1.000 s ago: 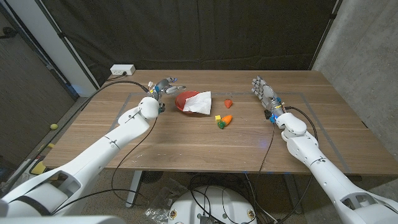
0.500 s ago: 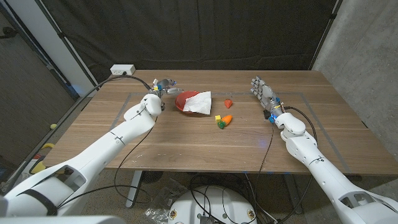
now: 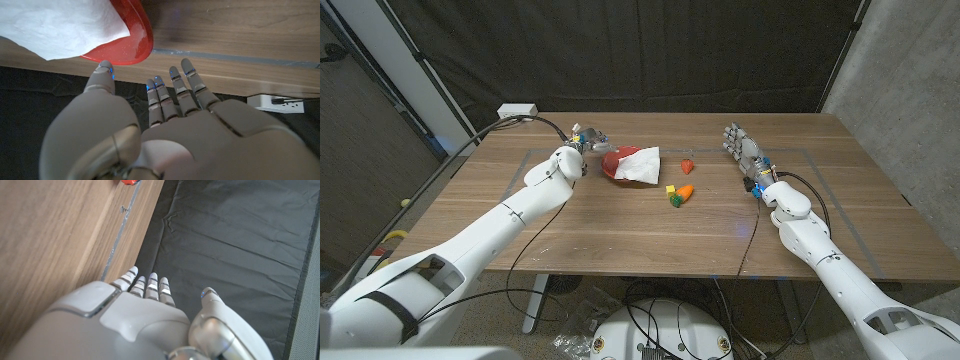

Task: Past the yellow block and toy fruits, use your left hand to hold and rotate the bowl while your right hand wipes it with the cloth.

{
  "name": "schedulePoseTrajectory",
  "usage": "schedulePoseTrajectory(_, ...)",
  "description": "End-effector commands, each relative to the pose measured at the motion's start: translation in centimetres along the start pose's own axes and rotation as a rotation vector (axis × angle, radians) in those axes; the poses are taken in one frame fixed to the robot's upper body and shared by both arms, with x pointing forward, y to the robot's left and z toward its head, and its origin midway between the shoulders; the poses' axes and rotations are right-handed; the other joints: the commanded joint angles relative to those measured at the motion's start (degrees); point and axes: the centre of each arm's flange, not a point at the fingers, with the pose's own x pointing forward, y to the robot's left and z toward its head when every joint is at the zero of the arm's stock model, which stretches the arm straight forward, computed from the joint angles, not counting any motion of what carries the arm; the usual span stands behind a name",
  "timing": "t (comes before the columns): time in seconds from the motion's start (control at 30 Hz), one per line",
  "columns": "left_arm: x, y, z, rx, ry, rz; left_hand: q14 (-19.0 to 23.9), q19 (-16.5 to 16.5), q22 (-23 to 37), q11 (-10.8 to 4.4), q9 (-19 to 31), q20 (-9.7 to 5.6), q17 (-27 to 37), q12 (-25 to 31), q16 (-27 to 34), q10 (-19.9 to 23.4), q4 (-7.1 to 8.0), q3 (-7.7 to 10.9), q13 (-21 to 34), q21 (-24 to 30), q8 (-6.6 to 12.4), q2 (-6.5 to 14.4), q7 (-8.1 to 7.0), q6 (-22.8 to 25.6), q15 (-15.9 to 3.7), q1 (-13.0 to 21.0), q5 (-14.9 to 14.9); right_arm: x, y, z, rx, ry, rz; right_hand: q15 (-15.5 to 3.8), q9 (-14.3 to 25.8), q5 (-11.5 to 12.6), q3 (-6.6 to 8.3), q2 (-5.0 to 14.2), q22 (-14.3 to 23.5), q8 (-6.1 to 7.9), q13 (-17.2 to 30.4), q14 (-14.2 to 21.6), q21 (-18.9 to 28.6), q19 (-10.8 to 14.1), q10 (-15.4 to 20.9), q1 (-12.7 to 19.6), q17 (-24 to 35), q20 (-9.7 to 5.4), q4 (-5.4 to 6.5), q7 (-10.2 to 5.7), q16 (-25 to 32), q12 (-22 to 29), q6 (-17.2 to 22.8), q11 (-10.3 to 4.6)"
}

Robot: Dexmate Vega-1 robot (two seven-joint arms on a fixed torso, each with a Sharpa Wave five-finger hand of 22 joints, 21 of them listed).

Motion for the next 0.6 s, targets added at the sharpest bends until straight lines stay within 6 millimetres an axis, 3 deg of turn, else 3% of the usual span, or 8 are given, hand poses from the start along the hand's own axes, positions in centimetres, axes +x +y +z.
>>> schedulePoseTrajectory(0.03, 1.5, -0.4, 1.2, 0.077, 0.016, -0.074, 0.6, 1.2, 0.1, 0.24, 0.1, -0.02, -0.1, -0.1, -0.3, -0.1, 0.43, 0.15, 0.1, 0.5, -0.44, 0.1, -0.01, -0.5, -4.29, 0.3, -0.1, 0.0, -0.1, 0.0, 0.008, -0.005, -0.005, 0.10, 0.1, 0.0, 0.13, 0.09, 0.2, 0.34, 0.3, 0.0, -0.3, 0.2, 0.2, 0.6, 0.3, 0.07, -0.13, 0.23, 0.3, 0.3, 0.4, 0.01)
schedulePoseTrajectory(0.4, 2.8, -0.1, 3.3, 0.195, 0.047, -0.139, 3.4, 1.8, 0.0, 0.63, 0.1, 0.33, 0.1, 0.0, 0.3, 2.0, 1.15, -0.13, 0.0, 0.8, -0.44, 0.3, 0.80, 1.2, -4.09, -0.1, -0.4, -0.6, -0.4, -0.2, 0.013, -0.010, -0.015, 0.09, 0.1, -0.1, 0.06, 0.07, 0.2, 0.35, 0.3, 0.0, -0.3, 0.2, 0.3, 0.6, 0.3, 0.09, -0.18, 0.14, 0.3, 0.3, 0.5, 0.02)
schedulePoseTrajectory(0.6, 3.3, 0.0, 4.1, 0.233, 0.059, -0.165, 6.9, 4.6, 0.2, -0.33, 0.0, -0.28, 0.5, 0.7, 1.6, 6.9, 1.46, 0.03, 0.0, 2.2, -0.09, 1.0, 0.84, 4.5, -5.09, 0.2, -0.8, -0.9, -0.5, -0.4, 0.015, -0.012, -0.018, 0.06, 0.1, -0.1, 0.00, 0.04, 0.2, 0.35, 0.3, 0.0, -0.3, 0.3, 0.3, 0.6, 0.3, 0.11, -0.21, 0.01, 0.3, 0.3, 0.6, 0.04)
